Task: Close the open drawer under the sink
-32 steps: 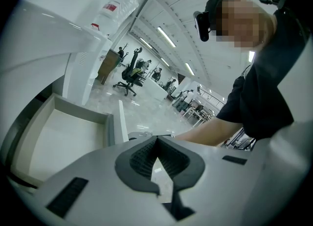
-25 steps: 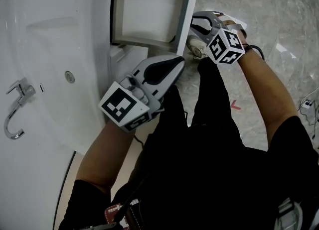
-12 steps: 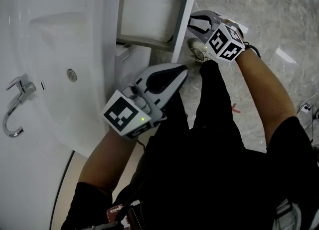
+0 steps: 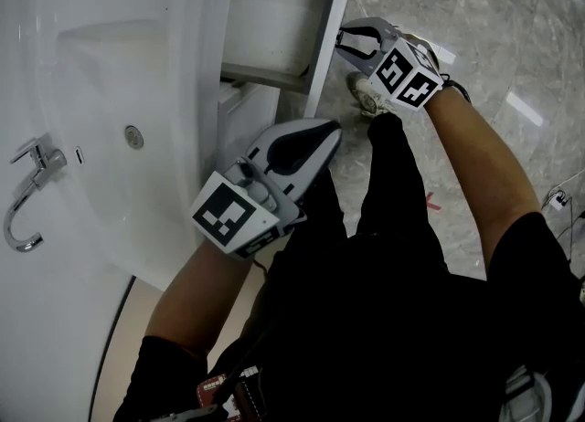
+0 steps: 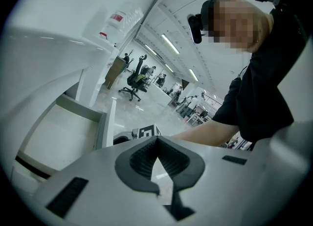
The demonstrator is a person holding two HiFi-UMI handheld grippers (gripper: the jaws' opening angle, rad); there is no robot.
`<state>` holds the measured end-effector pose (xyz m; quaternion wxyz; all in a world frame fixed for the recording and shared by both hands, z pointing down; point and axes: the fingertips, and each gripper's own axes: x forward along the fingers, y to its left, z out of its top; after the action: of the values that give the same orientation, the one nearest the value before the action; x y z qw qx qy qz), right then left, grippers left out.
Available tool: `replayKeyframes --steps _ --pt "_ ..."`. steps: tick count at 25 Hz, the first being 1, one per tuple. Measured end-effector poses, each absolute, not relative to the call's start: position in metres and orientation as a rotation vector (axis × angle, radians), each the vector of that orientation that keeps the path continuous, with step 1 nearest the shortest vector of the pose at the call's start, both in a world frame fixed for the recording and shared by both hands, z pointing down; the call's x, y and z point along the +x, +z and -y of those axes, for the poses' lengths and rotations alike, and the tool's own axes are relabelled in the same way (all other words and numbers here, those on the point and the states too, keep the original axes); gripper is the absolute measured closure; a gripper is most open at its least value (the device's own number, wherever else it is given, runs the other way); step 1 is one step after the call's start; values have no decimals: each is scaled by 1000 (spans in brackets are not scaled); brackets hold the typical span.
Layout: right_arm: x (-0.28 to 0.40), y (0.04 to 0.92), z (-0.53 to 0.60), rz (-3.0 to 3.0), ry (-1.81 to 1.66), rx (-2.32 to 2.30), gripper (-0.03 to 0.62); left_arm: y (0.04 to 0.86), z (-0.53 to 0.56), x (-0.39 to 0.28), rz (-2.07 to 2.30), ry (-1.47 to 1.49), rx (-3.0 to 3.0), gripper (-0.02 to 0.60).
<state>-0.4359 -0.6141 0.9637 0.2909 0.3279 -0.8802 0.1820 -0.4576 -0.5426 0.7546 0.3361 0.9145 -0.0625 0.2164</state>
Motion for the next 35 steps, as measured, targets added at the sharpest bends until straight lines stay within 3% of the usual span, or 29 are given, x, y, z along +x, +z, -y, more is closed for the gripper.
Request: replayKeyframes --steps 35 --pt "-502 960 683 2405 476 854 473 754 540 -491 164 544 2370 581"
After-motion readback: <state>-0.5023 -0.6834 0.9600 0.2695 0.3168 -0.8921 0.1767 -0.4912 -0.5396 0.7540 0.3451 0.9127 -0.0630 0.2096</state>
